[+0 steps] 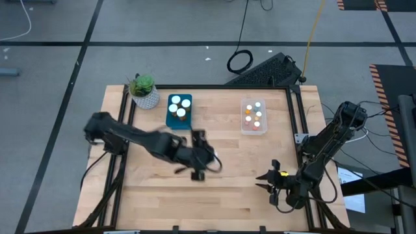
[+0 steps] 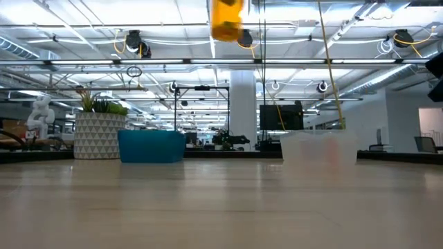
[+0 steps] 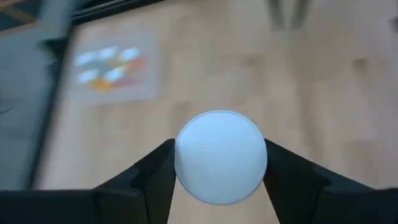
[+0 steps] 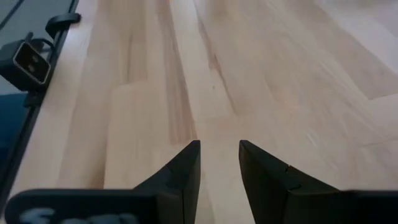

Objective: Pick and place medicine bottles into bin by pill shape (circle, oval)
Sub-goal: Put the large orange pill bottle into the blue bin, then return to Home Position

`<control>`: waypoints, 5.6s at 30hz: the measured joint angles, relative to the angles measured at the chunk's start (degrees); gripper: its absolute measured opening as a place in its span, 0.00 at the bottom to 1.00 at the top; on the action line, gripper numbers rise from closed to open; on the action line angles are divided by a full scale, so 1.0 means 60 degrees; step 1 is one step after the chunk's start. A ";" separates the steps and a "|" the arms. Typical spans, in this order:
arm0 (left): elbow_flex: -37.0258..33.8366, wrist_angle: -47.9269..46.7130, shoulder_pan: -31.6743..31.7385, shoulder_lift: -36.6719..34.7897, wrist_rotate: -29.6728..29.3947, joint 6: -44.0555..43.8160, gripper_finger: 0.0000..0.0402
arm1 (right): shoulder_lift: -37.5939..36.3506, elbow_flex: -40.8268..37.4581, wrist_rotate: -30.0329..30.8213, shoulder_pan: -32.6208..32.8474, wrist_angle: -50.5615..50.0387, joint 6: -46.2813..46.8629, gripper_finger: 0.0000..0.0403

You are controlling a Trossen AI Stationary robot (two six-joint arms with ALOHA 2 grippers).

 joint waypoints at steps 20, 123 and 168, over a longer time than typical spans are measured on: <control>-0.4473 -0.0772 0.3269 -0.5286 -0.1517 -0.0926 0.52 | 0.0000 -0.0001 -0.0037 -0.0839 0.0864 -0.1481 0.25; -1.0418 0.5327 0.3355 -0.9011 -0.0512 -0.0416 0.64 | -0.3372 -0.0184 -0.2137 -0.4182 0.1719 -0.8701 0.01; -1.5292 1.0719 0.1577 -1.1715 0.2430 0.0519 0.01 | -0.9746 -0.4442 -0.7344 -0.7358 0.2786 -1.0893 0.00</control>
